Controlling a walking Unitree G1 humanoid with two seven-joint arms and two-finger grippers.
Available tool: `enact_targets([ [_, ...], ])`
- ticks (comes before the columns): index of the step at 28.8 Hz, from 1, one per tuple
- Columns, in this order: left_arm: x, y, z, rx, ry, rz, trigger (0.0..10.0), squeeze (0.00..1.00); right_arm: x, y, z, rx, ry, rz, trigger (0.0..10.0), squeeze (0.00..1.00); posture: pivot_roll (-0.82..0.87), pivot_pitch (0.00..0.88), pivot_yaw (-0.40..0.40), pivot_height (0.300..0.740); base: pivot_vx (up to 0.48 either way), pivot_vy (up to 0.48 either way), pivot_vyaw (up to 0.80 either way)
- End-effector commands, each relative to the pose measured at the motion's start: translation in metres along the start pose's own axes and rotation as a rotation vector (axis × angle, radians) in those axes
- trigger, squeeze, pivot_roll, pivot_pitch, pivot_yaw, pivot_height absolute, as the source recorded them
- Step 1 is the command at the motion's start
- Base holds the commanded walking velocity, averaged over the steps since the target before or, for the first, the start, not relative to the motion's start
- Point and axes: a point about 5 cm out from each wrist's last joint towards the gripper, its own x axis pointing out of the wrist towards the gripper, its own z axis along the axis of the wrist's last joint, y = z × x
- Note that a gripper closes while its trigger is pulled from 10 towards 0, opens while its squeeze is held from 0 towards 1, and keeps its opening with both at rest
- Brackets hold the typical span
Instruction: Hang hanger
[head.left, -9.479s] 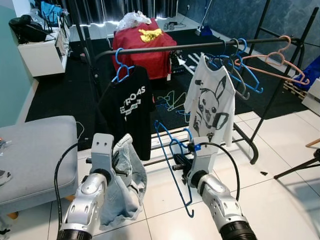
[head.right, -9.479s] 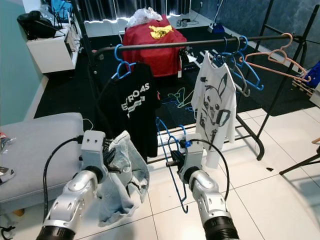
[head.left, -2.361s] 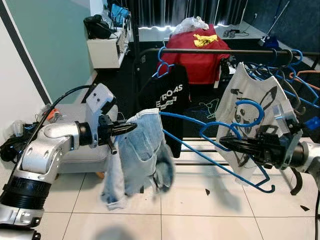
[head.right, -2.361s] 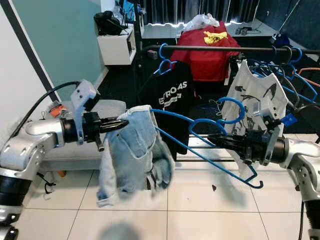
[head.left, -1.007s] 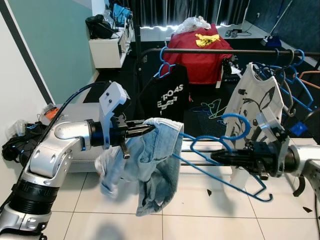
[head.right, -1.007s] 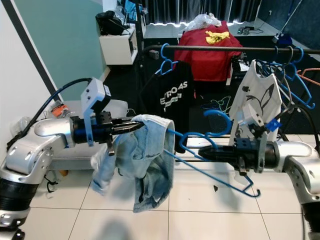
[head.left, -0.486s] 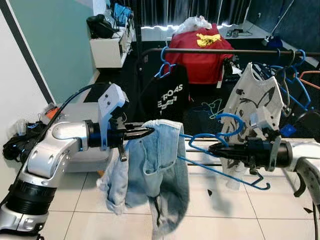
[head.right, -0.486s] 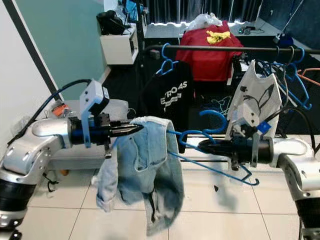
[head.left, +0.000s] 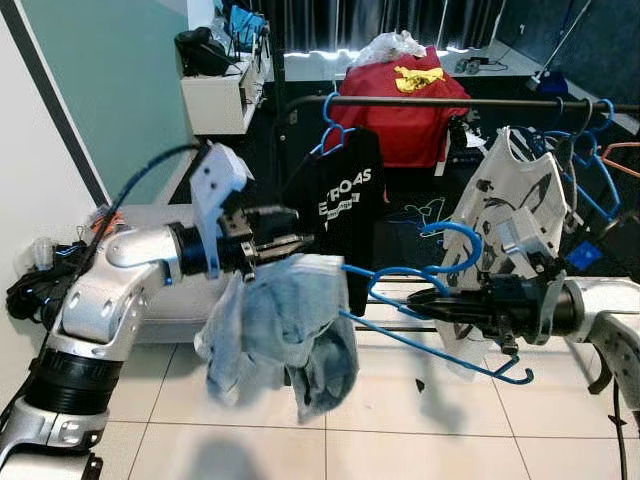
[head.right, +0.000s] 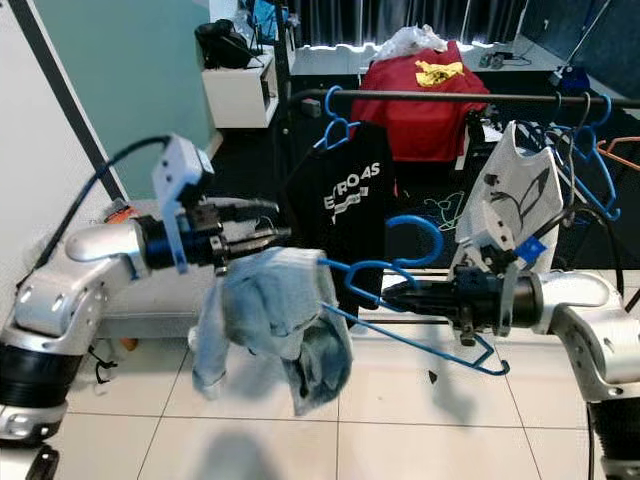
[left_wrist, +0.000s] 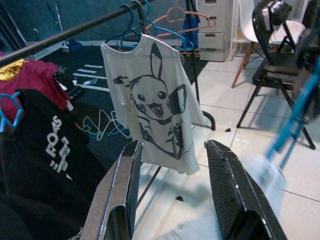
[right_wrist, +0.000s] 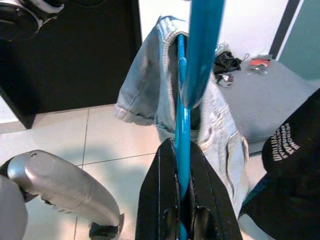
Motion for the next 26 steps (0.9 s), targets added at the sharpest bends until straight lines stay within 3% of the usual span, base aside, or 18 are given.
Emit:
enact_targets([
  [1,-0.001,0.003,0.004,0.011,-0.020,0.009,10.0,0.00,0.002,0.003,0.007,-0.023,-0.047,0.021,10.0,0.00,0.01,0.000,0.031,0.740,0.000,0.000,0.00],
  [9,-0.011,-0.007,0.007,0.007,0.008,-0.118,10.0,0.00,0.001,-0.004,0.009,-0.040,-0.086,-0.039,10.0,0.00,0.01,0.000,0.037,0.740,0.000,0.000,0.00],
  [16,-0.039,0.002,0.031,0.036,-0.022,-0.142,10.0,0.00,0.001,-0.003,0.015,-0.027,-0.121,-0.014,10.0,0.00,0.02,0.000,0.032,0.740,0.000,0.000,0.00],
  [20,-0.063,0.011,0.032,0.091,0.044,-0.123,10.0,0.00,0.002,-0.003,0.017,-0.020,-0.144,-0.006,10.0,0.00,0.03,0.000,0.027,0.740,0.000,0.000,0.00],
  [26,-0.080,0.020,0.044,0.043,0.039,-0.137,10.0,0.00,0.000,-0.006,0.015,-0.011,-0.155,-0.008,10.0,0.00,0.04,0.000,0.024,0.740,0.000,0.000,0.00],
])
